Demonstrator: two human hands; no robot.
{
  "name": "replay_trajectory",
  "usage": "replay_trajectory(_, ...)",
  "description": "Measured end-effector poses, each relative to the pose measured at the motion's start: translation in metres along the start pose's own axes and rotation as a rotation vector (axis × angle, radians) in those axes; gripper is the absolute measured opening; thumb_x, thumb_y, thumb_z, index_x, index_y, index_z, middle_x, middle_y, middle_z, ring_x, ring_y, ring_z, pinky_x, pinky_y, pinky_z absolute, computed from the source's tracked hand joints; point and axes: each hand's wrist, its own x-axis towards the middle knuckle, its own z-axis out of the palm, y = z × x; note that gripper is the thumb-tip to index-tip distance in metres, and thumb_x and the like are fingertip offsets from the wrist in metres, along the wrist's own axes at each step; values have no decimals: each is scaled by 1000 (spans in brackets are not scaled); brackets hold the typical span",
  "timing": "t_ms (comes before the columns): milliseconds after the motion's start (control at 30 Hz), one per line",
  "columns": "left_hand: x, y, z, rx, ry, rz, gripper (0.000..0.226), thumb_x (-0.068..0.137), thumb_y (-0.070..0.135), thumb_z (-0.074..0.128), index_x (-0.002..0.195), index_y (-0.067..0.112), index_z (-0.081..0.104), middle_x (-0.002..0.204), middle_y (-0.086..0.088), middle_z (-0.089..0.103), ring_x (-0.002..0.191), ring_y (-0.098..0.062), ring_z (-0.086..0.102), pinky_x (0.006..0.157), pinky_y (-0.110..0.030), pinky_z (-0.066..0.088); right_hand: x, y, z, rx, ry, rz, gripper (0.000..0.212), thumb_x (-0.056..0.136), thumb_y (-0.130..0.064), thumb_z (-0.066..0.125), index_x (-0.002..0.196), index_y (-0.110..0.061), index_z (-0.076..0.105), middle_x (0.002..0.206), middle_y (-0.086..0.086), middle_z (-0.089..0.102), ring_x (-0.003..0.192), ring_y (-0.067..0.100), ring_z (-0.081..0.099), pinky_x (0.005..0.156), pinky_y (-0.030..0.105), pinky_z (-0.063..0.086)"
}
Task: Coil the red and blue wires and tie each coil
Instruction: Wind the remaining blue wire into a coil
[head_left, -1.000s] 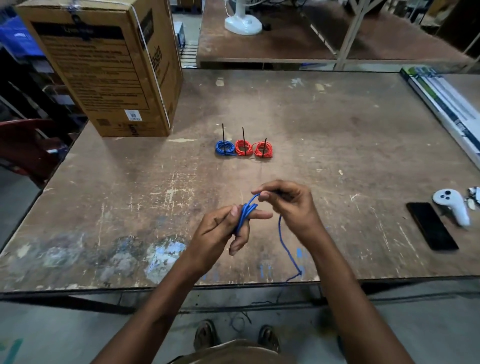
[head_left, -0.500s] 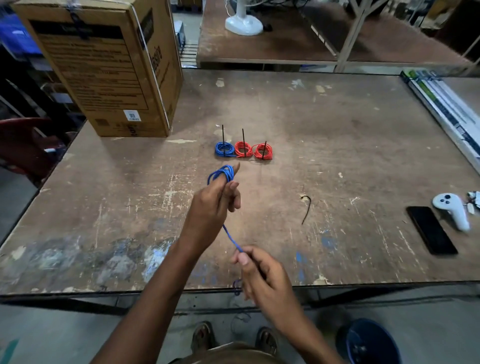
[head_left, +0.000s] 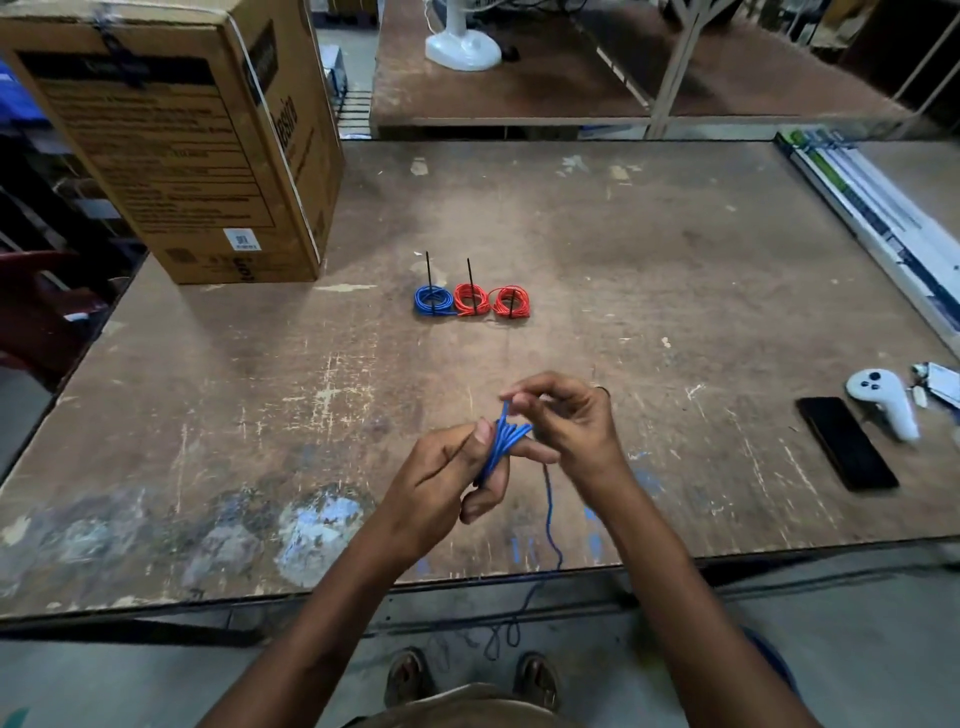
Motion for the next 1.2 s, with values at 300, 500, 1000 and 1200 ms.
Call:
replay_trajectory(300, 36, 14, 1, 172, 374, 139, 46, 117, 28, 31, 90, 23, 68, 67, -3, 61, 69, -44, 63, 70, -35, 51, -96, 38, 52, -27, -155, 146, 30, 111, -31, 52, 140, -31, 62, 61, -6, 47, 49, 6, 40, 49, 24, 35)
replay_trajectory(500, 46, -20, -30, 631, 229, 98, 39, 116, 37, 31, 113, 22, 67, 84, 6, 73, 92, -25, 74, 82, -29, 55, -80, -19, 23, -146, -223, 122, 18, 112, -32, 51, 120, -27, 67, 74, -2, 61, 54, 22, 55, 55, 42, 48)
replay_trajectory(1000, 14, 18, -11, -81, -64, 15, 54, 112, 38, 29, 93, 21, 77, 57, -11, 40, 54, -21, 42, 64, -37, 45, -37, 20, 12, -49, -23, 108, 25, 95, -25, 64, 92, -42, 81, 63, -9, 66, 46, 4, 41, 44, 20, 31)
replay_trajectory(1200, 26, 10, -9, 27, 133, 56, 52, 115, 27, 30, 110, -17, 56, 76, -3, 59, 70, -21, 60, 74, -45, 49, -109, 12, 49, -201, -261, 142, 19, 115, -30, 46, 127, -28, 60, 73, 11, 70, 57, 33, 60, 62, 49, 50)
